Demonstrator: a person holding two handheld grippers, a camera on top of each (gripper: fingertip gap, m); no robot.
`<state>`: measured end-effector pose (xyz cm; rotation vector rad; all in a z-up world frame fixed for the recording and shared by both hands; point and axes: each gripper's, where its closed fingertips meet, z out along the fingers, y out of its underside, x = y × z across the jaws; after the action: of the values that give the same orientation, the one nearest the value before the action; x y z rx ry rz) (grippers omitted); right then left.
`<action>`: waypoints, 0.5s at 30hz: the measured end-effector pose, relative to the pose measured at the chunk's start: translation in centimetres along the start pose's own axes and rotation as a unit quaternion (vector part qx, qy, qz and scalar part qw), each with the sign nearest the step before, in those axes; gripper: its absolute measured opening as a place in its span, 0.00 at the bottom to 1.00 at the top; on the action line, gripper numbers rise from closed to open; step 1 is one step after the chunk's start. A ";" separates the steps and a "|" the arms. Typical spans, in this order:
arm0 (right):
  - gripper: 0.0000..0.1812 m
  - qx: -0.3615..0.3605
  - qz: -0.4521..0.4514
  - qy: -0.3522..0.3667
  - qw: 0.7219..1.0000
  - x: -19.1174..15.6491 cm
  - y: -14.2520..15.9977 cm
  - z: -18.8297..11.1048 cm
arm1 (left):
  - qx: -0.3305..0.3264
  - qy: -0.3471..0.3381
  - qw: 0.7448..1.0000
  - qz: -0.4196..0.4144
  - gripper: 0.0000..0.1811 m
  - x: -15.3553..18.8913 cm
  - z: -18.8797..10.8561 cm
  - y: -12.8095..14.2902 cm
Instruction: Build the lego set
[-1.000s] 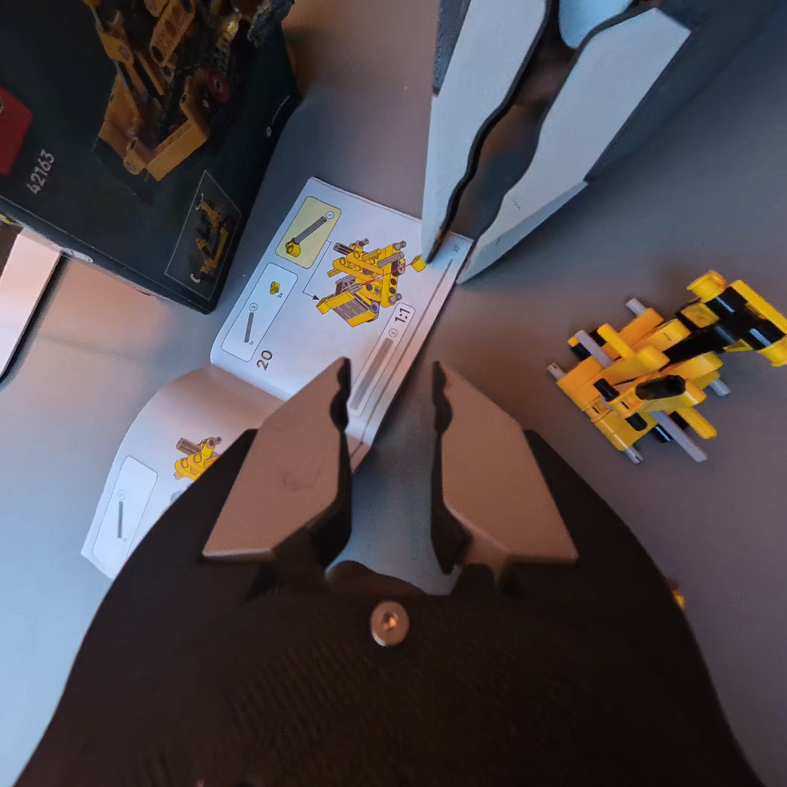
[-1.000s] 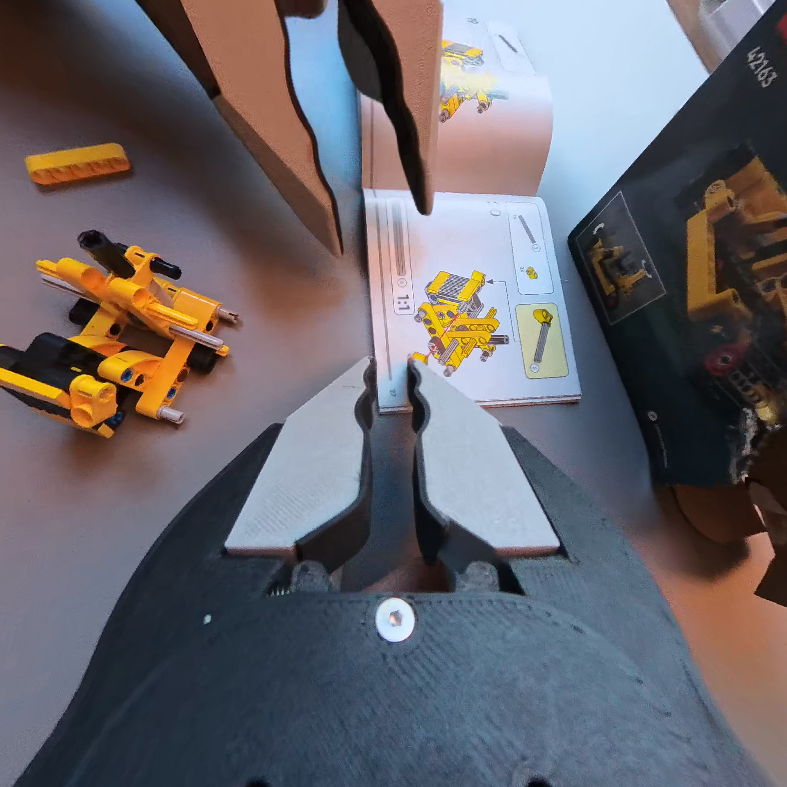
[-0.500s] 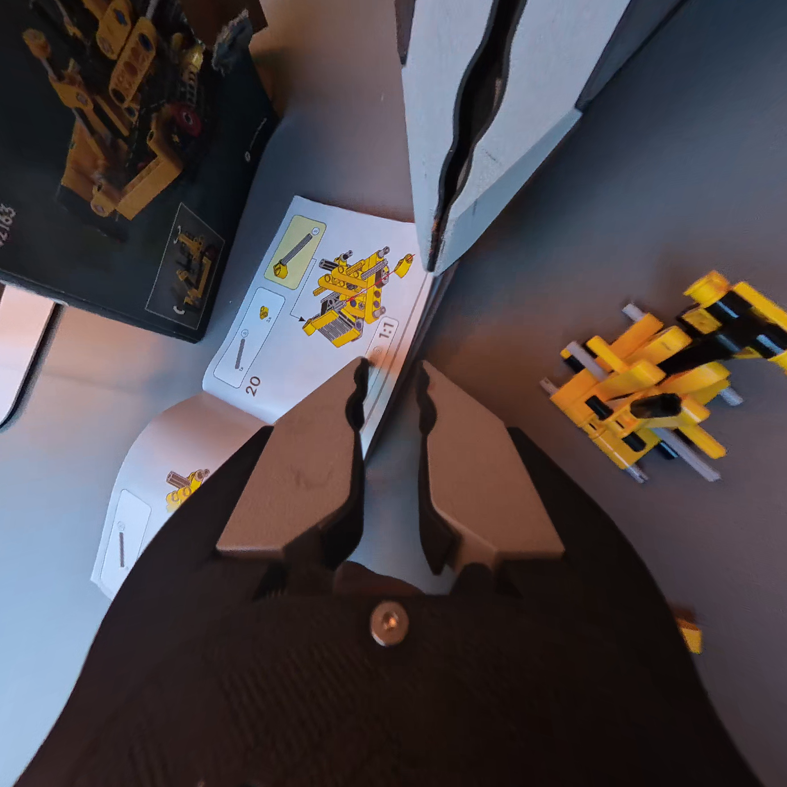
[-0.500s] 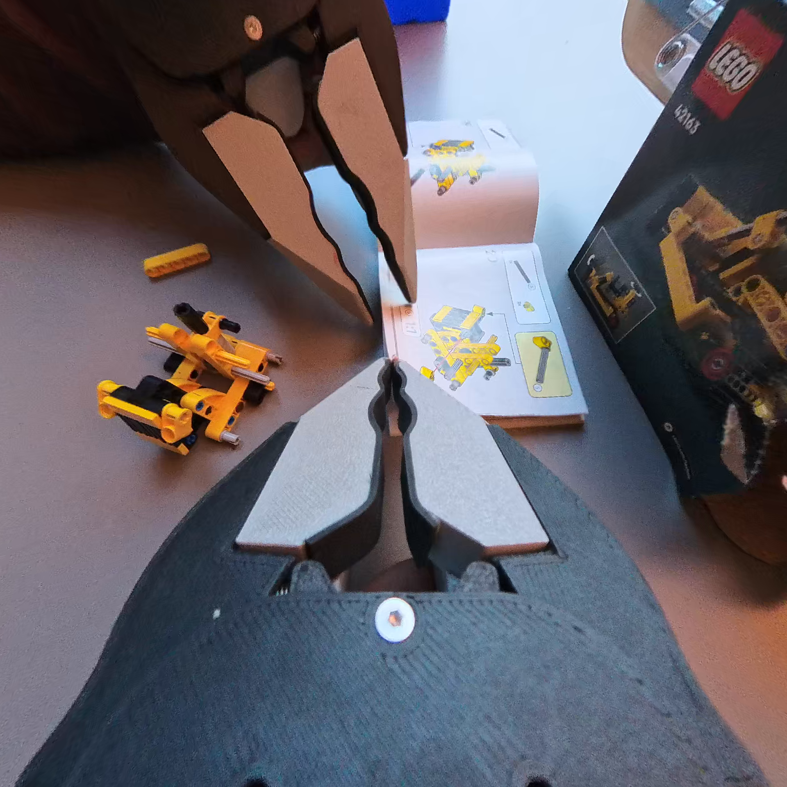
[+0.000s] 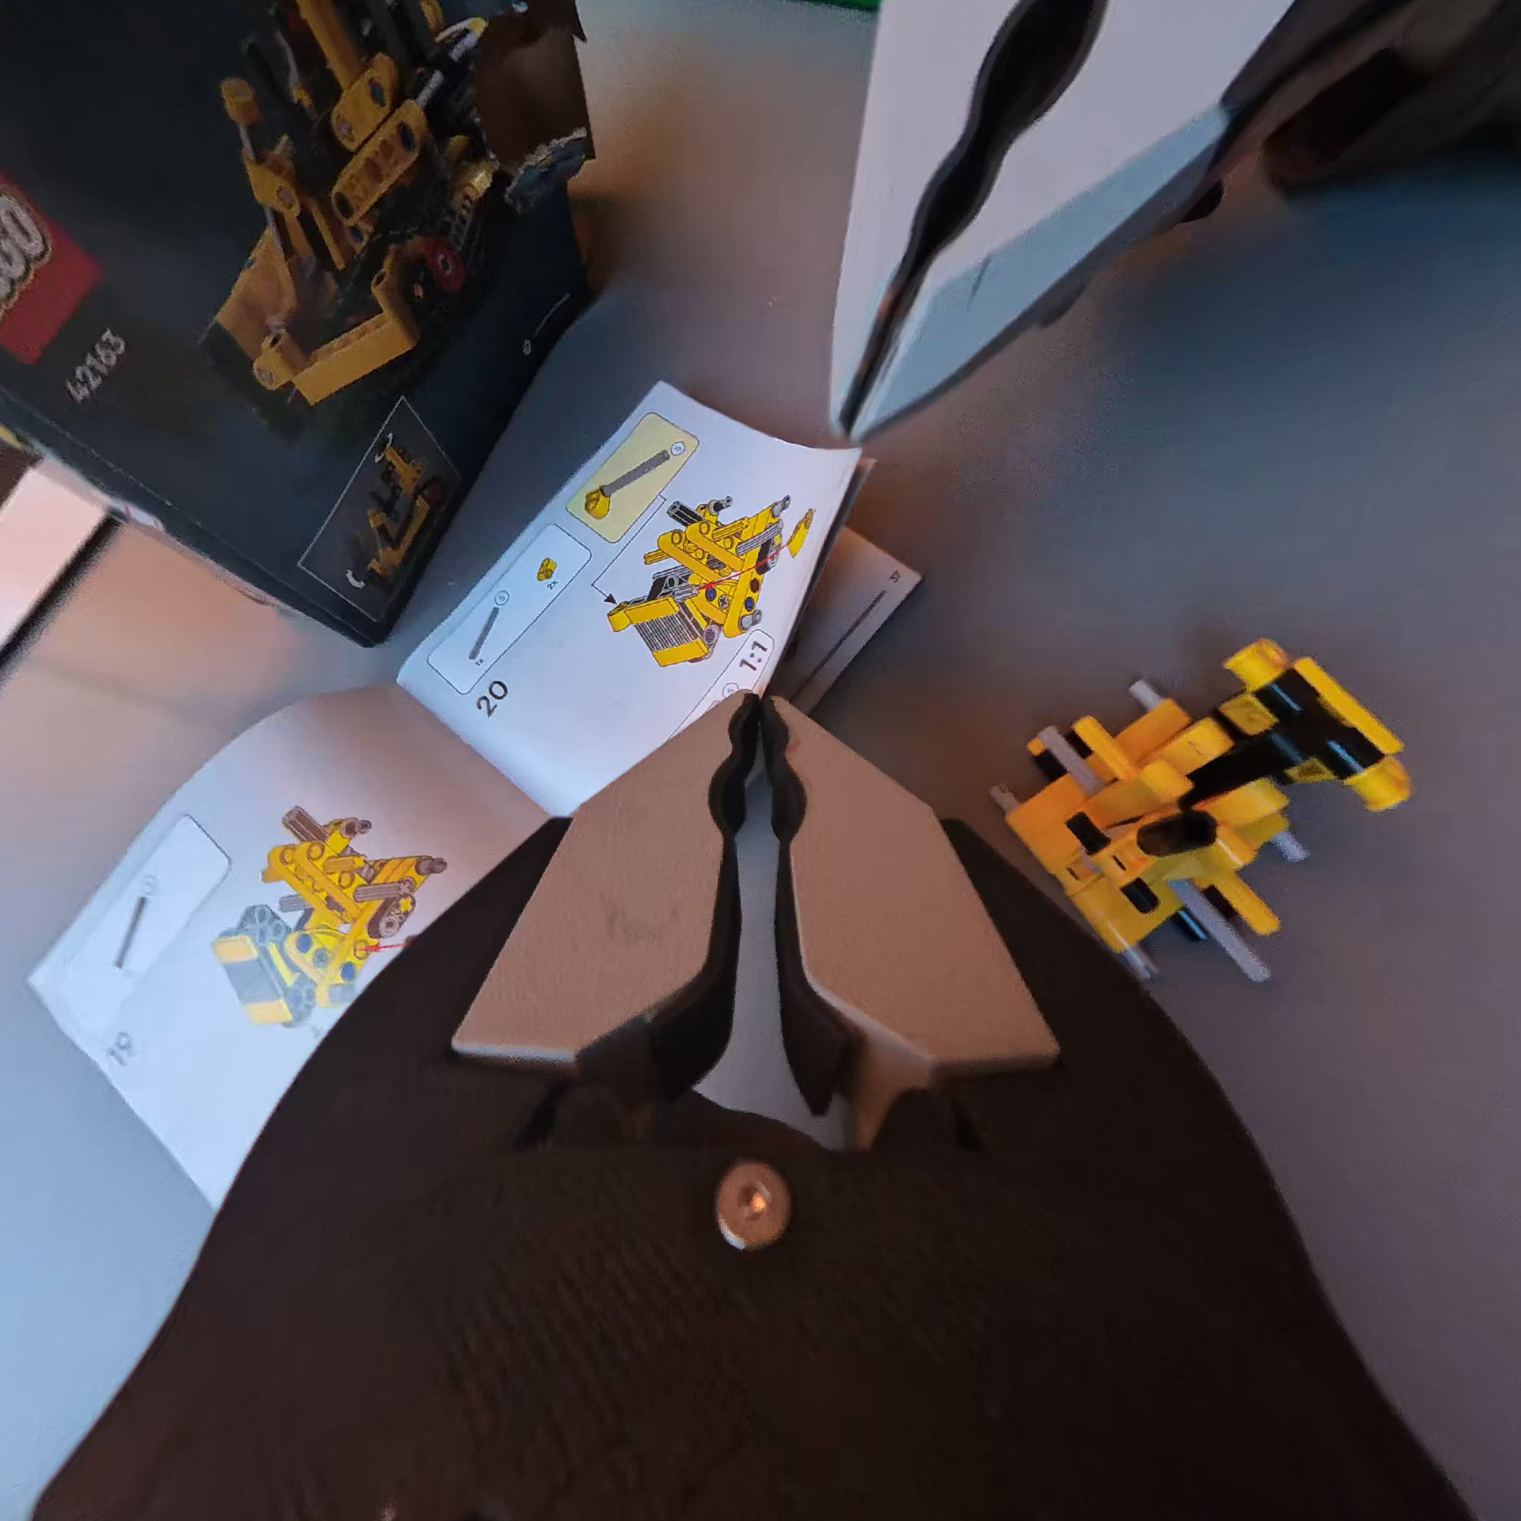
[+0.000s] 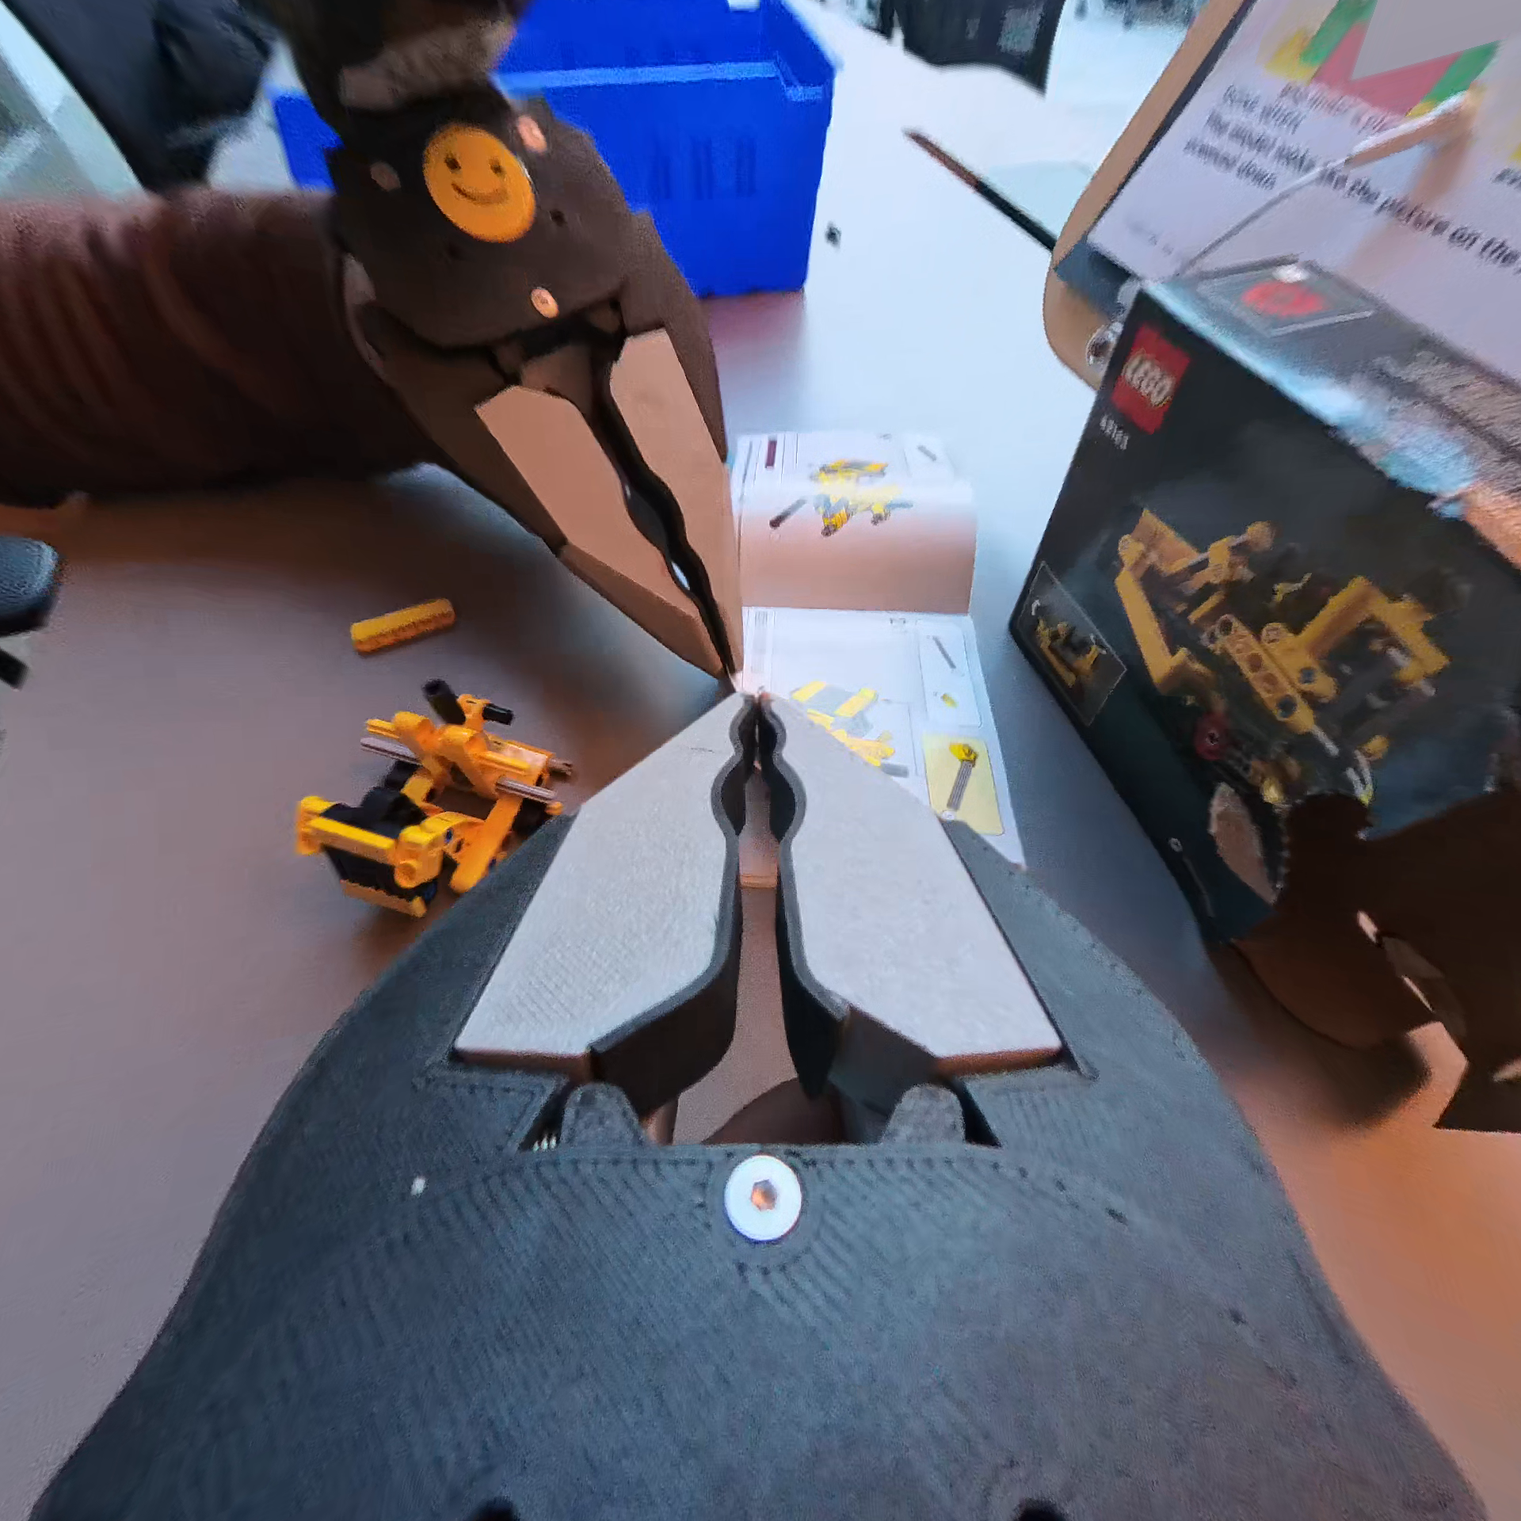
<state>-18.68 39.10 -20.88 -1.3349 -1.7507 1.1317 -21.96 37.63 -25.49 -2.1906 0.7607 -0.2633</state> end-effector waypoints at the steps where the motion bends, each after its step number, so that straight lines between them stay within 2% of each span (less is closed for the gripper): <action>1: 0.01 0.014 -0.002 -0.007 1.000 -0.3 -0.4 -0.6 | 0.007 0.007 1.000 -0.012 0.00 0.2 -0.1 0.1; 5: 0.05 0.032 -0.071 0.014 0.997 -1.1 -0.6 -1.6 | 0.021 0.022 0.999 -0.045 0.00 0.5 -0.6 0.7; 8: 0.08 0.015 -0.109 0.023 0.994 -1.8 -0.2 -0.7 | 0.030 0.033 0.997 -0.068 0.00 0.4 -0.7 0.8; 15: 0.09 -0.020 -0.158 0.045 0.986 -2.0 1.2 0.8 | 0.025 0.044 0.996 -0.075 0.00 0.6 -0.3 1.1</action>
<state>-18.35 37.13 -22.31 -1.0647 -1.8467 0.8504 -22.12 36.55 -26.14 -2.2036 0.6313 -0.4524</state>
